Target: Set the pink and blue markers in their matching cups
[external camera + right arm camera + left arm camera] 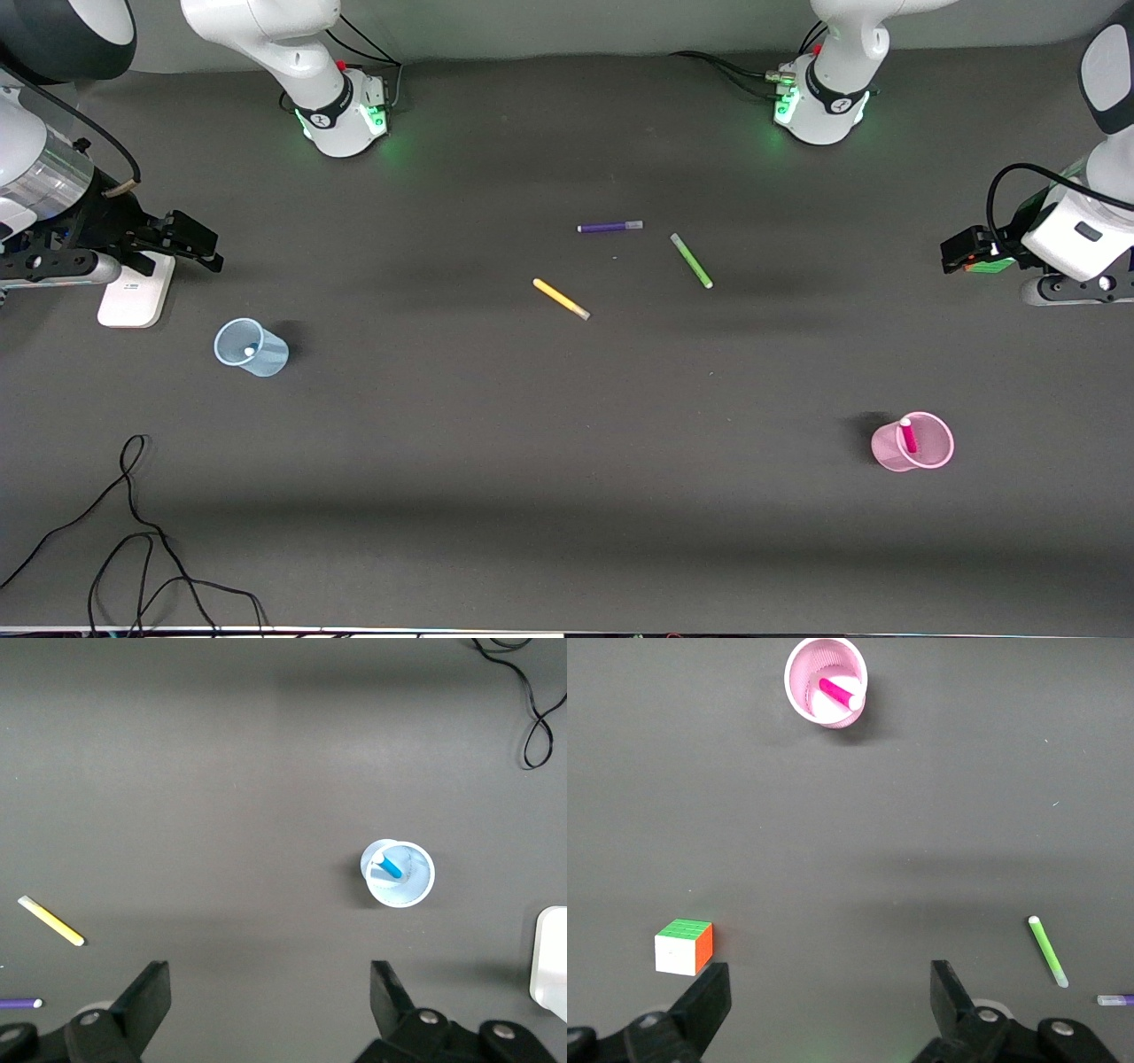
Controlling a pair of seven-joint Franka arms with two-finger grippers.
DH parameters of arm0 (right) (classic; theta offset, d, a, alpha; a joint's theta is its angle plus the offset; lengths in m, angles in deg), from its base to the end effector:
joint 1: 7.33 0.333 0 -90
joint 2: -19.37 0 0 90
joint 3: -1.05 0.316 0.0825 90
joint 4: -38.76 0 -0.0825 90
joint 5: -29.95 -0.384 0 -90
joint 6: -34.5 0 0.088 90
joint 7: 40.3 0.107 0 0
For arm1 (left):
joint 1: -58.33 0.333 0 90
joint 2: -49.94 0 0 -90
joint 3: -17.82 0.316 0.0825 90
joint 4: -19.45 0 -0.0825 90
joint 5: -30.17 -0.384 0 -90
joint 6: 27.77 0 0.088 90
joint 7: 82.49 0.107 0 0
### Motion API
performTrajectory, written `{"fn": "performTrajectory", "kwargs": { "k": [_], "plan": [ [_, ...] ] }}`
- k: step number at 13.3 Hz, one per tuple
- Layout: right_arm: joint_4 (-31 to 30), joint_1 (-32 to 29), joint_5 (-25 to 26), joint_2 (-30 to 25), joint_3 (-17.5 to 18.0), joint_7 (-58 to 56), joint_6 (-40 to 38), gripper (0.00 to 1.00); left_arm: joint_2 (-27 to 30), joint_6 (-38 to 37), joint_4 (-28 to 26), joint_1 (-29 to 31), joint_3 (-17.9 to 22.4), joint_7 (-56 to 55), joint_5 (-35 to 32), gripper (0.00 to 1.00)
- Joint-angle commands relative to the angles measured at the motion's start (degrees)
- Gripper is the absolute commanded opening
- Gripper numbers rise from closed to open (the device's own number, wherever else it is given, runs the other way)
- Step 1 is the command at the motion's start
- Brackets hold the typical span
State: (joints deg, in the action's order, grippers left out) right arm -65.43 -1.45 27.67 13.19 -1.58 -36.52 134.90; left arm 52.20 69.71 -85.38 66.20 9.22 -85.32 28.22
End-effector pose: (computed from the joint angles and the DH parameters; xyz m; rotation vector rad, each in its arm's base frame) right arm 0.5312 0.0326 0.5810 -3.0942 0.0239 -0.0600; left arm 0.5410 -0.0048 0.5344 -3.0961 -0.0481 0.1364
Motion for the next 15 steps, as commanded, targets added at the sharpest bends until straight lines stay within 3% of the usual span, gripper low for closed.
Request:
{"fn": "performTrajectory", "kwargs": {
  "k": [1,15],
  "plan": [
    [0.0,-0.2,0.3,0.2,0.0,-1.1,0.8,1.0,0.7,-0.3,-0.8,0.0,-0.3,0.7,-1.1,1.0],
    [2.8,-0.2,1.8,2.1,-0.1,-0.4,0.4,1.0,0.5,-1.4,0.1,-0.1,-0.4,0.8,-1.1,1.0]
  ]
}}
